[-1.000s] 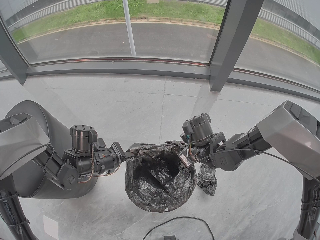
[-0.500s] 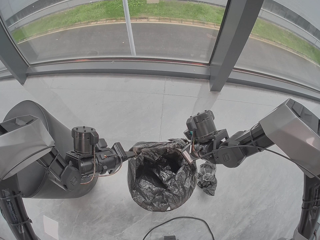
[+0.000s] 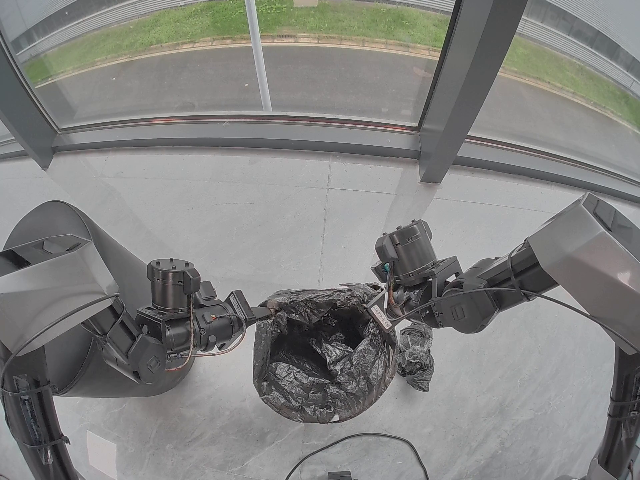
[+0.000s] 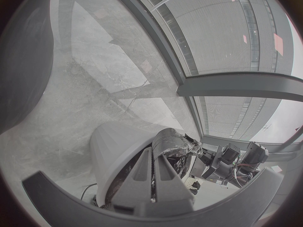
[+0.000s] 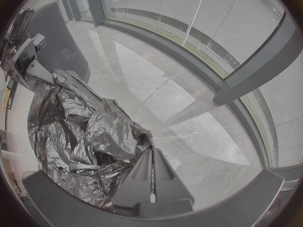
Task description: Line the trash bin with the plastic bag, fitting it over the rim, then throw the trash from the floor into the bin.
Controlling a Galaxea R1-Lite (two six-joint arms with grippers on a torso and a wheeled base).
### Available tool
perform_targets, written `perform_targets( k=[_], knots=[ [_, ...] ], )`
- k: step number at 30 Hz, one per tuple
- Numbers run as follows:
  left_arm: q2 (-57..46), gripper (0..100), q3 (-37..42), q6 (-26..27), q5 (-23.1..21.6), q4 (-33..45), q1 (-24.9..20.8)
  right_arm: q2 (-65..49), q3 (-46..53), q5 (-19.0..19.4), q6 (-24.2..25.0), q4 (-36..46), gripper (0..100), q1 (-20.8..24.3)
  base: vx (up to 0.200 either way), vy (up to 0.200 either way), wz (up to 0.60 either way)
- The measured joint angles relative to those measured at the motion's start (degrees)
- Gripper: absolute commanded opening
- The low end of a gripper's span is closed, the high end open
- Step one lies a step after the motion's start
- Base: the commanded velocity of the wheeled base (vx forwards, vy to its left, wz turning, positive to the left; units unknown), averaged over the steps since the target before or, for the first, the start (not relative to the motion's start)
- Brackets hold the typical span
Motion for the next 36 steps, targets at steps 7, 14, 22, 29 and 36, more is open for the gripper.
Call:
perform_targets(
  k=[7,14,22,29,36],
  knots=[
    [0.02,0,0.24,-0.05,0.0,0.0,-0.02,-2.05,2.79,0.13,1.3,1.52,0,0.15,0.0,0.0,0.0],
    [0.0,0,0.24,-0.06,0.0,-0.01,-0.02,-2.33,3.95,0.6,1.68,1.48,0,0.11,0.0,0.0,0.0],
    [-0.02,0,0.11,-0.09,0.06,0.0,0.0,-0.69,3.93,1.19,3.55,0.44,0,0.06,0.0,0.0,0.0],
    [-0.11,0,-0.15,0.13,0.72,-1.78,0.3,2.0,2.73,3.67,5.85,-4.85,0,-0.3,0.0,0.0,0.0],
    [-0.26,0,0.85,0.33,0.96,-4.3,0.49,2.86,1.79,3.34,6.03,-5.01,0,-0.79,0.0,0.0,0.0]
  ],
)
